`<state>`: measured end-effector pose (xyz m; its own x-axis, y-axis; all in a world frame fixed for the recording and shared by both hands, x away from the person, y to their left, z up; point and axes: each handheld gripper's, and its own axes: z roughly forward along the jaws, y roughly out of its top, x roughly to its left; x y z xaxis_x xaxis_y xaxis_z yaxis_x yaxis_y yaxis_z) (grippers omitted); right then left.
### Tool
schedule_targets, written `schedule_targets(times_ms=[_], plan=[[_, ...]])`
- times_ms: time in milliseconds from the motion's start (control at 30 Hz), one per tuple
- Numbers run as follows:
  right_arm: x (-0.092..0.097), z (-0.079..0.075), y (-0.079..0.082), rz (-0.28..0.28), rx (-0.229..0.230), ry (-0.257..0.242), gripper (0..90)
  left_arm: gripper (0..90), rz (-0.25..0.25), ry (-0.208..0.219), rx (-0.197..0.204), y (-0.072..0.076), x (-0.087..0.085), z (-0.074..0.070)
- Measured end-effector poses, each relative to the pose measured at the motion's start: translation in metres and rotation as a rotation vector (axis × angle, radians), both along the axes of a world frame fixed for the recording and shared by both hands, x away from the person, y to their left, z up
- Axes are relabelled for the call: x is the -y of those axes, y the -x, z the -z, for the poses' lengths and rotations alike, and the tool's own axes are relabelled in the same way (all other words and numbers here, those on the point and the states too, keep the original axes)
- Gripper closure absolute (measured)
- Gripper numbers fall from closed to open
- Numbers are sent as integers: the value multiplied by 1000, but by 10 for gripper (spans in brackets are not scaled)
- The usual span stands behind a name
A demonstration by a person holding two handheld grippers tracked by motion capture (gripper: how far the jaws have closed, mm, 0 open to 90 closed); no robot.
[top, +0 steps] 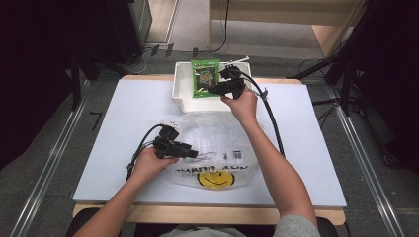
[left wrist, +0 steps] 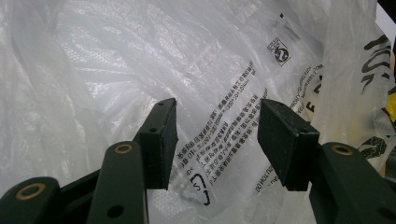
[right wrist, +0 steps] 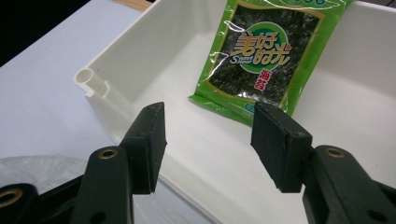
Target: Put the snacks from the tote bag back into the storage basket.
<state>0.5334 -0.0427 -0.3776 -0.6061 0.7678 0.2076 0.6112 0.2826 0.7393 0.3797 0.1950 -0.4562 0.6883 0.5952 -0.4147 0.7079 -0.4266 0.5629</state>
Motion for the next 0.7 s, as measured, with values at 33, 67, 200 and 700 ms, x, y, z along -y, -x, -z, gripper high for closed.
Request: schedule_targets(times_ms=[33,67,200,700], plan=[[0,0,0,0,0,0,466,488,0,0,0,0,0,0],[2,1,4,-6,-5,-10,466,488,1,1,-1,0,0,0],[5,3,11,-15,-12,-19,468,488,-1,4,0,0,-1,0],[23,7,36,-38,-16,-12,471,488,-10,10,4,1,-2,-2]])
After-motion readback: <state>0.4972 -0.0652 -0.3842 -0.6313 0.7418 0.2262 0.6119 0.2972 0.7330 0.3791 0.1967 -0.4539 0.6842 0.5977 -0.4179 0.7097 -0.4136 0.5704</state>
